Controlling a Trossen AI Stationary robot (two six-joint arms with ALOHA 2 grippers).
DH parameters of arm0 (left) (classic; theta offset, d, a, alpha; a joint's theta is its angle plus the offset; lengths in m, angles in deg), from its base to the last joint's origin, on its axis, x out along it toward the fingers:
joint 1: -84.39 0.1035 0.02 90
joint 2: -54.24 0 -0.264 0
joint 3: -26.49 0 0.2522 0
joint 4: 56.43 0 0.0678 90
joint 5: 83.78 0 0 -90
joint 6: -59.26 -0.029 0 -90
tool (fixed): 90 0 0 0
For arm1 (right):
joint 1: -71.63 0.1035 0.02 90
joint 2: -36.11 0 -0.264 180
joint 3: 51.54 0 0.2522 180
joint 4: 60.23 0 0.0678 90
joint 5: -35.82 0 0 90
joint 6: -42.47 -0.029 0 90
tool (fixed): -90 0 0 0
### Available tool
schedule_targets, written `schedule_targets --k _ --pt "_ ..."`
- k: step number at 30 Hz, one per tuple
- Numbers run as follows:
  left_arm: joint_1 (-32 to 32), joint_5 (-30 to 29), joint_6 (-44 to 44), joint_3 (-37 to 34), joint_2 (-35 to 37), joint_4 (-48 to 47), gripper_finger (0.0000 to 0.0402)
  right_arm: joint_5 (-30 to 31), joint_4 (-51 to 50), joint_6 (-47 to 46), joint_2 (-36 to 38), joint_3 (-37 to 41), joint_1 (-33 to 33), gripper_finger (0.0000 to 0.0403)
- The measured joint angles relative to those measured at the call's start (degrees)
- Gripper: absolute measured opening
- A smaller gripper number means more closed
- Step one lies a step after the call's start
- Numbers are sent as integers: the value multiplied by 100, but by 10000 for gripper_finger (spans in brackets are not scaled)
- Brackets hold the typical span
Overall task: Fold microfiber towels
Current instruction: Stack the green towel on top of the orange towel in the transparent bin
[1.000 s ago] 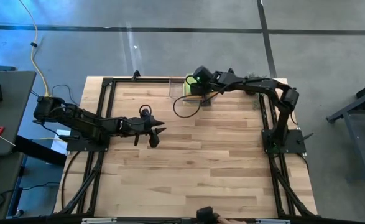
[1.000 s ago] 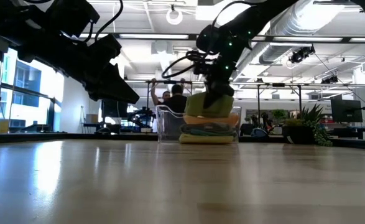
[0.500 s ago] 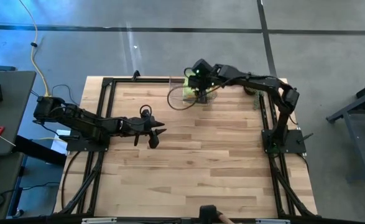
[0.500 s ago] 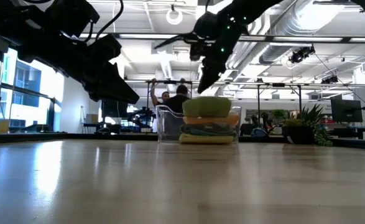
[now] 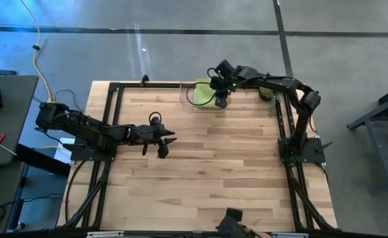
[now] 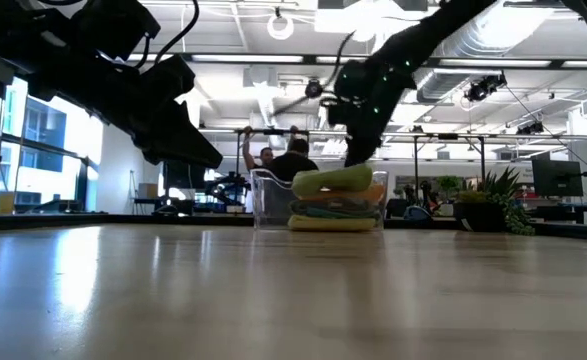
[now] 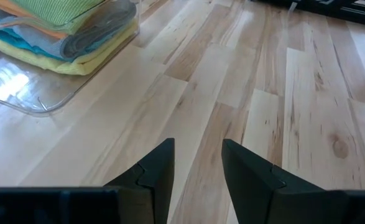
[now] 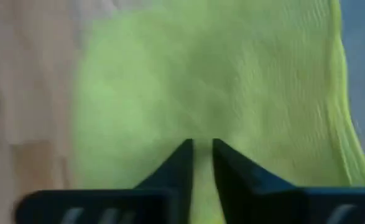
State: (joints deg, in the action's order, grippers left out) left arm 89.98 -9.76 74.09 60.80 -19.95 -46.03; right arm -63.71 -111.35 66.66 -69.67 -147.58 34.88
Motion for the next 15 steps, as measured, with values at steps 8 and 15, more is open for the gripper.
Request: schedule_targets --k 8,15 --pt "0 -4 18 0 0 -41 122 341 84 19 0 145 -502 25" --pt "2 -87 107 0 0 -42 122 236 14 -75 101 -53 -619 4"
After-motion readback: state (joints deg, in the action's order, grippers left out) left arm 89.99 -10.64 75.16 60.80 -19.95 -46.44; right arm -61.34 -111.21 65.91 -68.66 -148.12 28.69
